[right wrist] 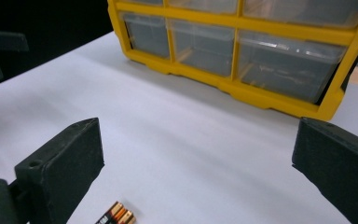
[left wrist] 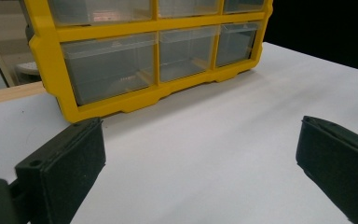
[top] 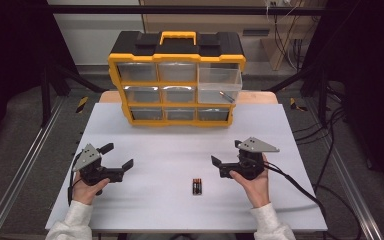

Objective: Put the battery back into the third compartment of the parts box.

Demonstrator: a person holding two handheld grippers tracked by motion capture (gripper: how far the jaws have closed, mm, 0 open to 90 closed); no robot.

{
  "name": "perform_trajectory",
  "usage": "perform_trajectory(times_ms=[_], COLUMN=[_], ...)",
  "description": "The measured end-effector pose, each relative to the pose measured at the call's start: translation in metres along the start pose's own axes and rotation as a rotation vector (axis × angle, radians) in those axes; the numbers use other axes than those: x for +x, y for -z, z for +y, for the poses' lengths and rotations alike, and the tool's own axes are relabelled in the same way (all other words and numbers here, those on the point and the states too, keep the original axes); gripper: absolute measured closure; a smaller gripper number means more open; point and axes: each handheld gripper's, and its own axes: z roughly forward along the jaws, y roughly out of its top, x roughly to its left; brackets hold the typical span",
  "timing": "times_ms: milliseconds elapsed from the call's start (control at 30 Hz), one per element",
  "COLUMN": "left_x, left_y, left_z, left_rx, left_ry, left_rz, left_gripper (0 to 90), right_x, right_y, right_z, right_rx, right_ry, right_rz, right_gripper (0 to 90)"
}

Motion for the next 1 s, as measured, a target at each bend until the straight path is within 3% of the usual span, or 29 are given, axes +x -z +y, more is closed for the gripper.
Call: perform_trajectory(times_ms=[800,1000], left_x=[-0.001,-0.001], left_y=[0.0,0.0], left_z=[0.0,0.0], left_rx=[0.001,0.0], left_ry=[-0.002,-0.002], left_rz=[-0.001,-0.001], left_gripper=[0.8,0.8], right_x=[0.028,0.029], right_y=[-0.044,-0.051], right_z=[-0.054,-0.062], right_rx=[0.215,0.255], right_ry=[0.046,0.065], right_rz=[0.052,0.066], right_gripper=[3.7,8.3])
